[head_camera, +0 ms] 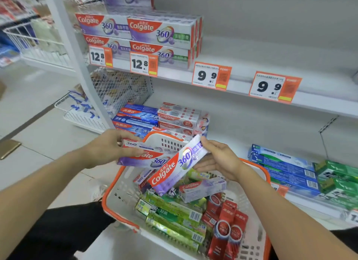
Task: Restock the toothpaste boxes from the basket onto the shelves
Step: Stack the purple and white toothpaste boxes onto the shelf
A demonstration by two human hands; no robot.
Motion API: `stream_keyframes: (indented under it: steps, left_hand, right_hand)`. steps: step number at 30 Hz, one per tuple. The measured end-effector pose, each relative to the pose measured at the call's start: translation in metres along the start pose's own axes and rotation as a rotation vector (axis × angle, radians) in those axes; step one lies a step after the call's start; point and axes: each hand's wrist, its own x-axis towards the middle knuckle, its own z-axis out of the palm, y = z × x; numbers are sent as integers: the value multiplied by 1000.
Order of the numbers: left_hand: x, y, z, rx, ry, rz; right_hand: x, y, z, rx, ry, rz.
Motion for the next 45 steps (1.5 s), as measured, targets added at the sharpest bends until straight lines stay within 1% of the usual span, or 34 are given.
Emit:
stream_keyframes:
  steps: [3,5,9,12,14,18,22,25,29,32,34,36,37,42,45]
  left_hand:
    - [-1,23,-39,12,130,39]
    - [-1,30,-50,-48,219,64]
    - [4,25,-61,-173,476,119]
    - [8,29,-67,-150,582,170]
    - [13,30,-71,-190,646,206]
    - [26,28,-77,-344,674,241]
    - [34,32,-77,-420,720,249]
    - [36,35,-76,-476,679,220]
    - [37,31,-79,-529,670,202]
    - [41,26,-85,-527,661,177]
    - [42,25,-88,-526,671,167]
    - [43,28,-90,-535,667,159]
    - [43,29,-91,-530,662,156]
    - [40,32,-94,-479,638,138]
    - [39,34,-94,-494,634,138]
  right_hand:
    - [-3,-26,14,69,-12,-74]
    - [-5,-43,20,145,-12,-118]
    - [-15,-82,30,292,-65,-205]
    - [-26,-120,41,287,-92,-306]
    - [-32,-148,52,285,-82,-396]
    - [-22,-213,81,254,-61,-620]
    - [28,-285,117,140,90,-777]
    - [74,-331,137,-11,206,-849]
    - [131,-368,153,-216,248,-793]
    - [154,-379,159,-477,327,-752]
    - [157,-382,162,-648,316,-683]
    - [158,-383,162,-870,283,-652]
    - [158,-385,163,-929,258,-647]
    - [163,-393,158,-983,196,-653]
    - [166,-395,149,-946,102,-621]
